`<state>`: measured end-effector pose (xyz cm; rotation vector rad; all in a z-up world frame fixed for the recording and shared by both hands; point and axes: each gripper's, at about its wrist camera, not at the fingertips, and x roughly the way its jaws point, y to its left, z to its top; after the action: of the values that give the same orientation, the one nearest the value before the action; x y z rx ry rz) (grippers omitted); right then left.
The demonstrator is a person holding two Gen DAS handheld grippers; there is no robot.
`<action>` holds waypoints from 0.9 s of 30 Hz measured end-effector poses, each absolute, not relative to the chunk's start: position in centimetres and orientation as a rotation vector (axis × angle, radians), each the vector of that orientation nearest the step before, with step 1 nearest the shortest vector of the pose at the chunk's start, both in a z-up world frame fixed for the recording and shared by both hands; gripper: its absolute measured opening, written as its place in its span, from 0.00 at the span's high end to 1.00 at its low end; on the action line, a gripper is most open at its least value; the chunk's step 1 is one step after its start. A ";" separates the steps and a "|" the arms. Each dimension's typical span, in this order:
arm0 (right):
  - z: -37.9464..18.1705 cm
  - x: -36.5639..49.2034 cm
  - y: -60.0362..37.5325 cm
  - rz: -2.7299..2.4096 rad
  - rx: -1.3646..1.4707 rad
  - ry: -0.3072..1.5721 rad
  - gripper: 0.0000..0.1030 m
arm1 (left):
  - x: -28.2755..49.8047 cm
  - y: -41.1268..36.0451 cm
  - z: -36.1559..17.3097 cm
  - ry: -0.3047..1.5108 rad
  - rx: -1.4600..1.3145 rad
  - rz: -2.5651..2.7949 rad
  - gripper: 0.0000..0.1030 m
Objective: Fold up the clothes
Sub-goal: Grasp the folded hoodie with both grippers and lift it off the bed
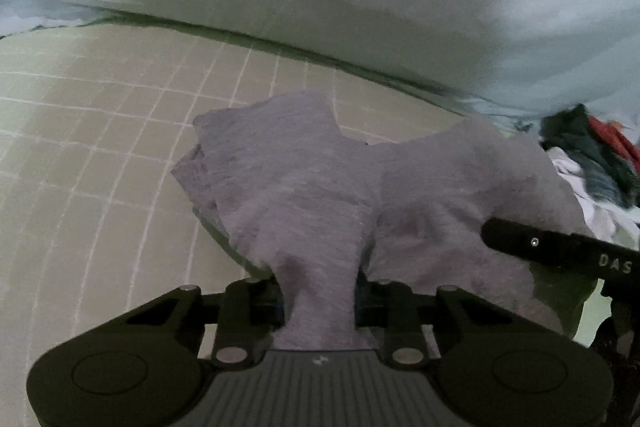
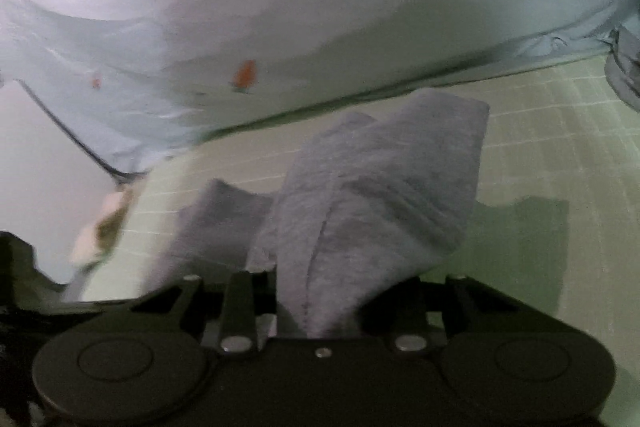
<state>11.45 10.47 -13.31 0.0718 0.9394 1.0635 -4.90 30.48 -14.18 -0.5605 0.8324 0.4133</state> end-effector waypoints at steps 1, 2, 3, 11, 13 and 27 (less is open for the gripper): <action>-12.7 9.8 10.2 1.072 0.061 0.925 0.68 | -5.8 29.8 -13.6 0.829 -0.551 0.408 0.73; -12.2 8.2 9.9 1.076 0.050 0.911 0.69 | -6.7 29.1 -13.1 0.825 -0.541 0.402 0.74; -11.7 6.6 9.7 1.079 0.039 0.897 0.69 | -7.6 28.5 -12.6 0.822 -0.527 0.396 0.74; -11.5 -0.1 5.8 1.019 0.182 0.935 0.69 | -13.7 25.8 -10.4 0.802 -0.511 0.381 0.77; -11.8 -0.9 5.1 1.008 0.211 0.959 0.69 | -14.8 25.3 -10.3 0.802 -0.522 0.389 0.77; -10.9 -2.4 3.4 1.116 0.198 1.000 0.69 | -19.1 23.4 -9.1 0.826 -0.600 0.486 0.78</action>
<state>-2.40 3.37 -10.88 0.1976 0.9998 1.1158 -19.08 23.38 -9.06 -0.6002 0.8259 0.4860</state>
